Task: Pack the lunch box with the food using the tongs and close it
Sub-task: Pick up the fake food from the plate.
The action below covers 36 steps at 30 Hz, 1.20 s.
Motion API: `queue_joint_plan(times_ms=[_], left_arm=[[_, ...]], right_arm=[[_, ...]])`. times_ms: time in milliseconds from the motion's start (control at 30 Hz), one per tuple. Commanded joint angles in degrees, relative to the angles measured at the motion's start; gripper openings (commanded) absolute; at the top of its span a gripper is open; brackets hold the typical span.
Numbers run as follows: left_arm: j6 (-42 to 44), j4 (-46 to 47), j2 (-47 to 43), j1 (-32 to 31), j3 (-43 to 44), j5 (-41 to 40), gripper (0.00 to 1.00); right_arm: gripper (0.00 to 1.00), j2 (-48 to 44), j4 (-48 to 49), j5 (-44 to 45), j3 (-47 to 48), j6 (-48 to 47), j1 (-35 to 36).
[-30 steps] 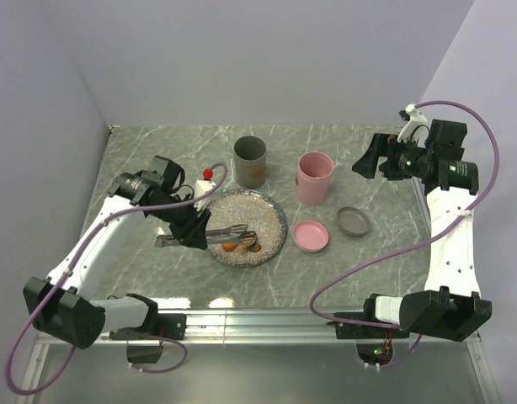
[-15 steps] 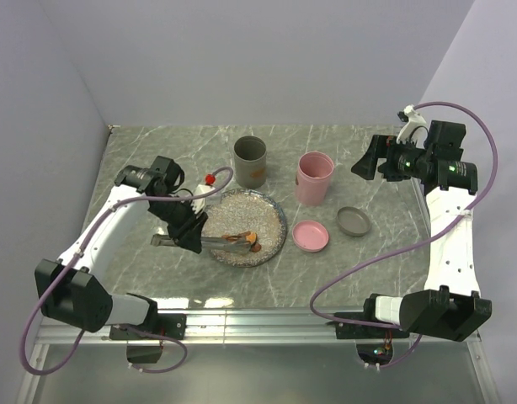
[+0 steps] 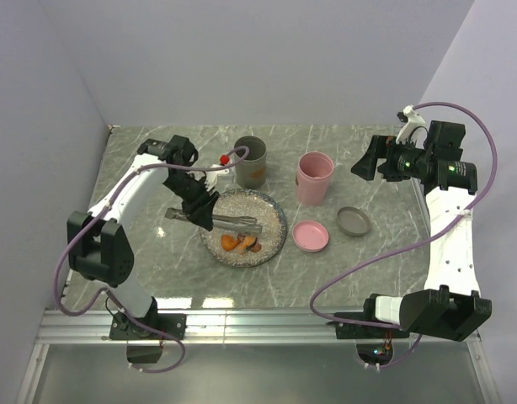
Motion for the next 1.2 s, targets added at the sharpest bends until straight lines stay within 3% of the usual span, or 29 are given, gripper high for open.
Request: queue_joint_plan(times_ms=[0,633,1167], left_arm=[[4.9,-1.6,1.6,0.2,3.9,1.4,0.49],[10.3,-1.6,11.8,1.1,6.7,2.0,0.47],[11.5,-1.6,13.3,1.2,5.9,2.8,0.46]], right_arm=[[1.00,0.0,0.5,-0.7,-0.3,-0.7,0.3],[1.00,0.8,0.3,-0.2,-0.6,-0.9,0.5],[1.00,1.4,0.2,0.1,-0.3,-1.0,0.5]])
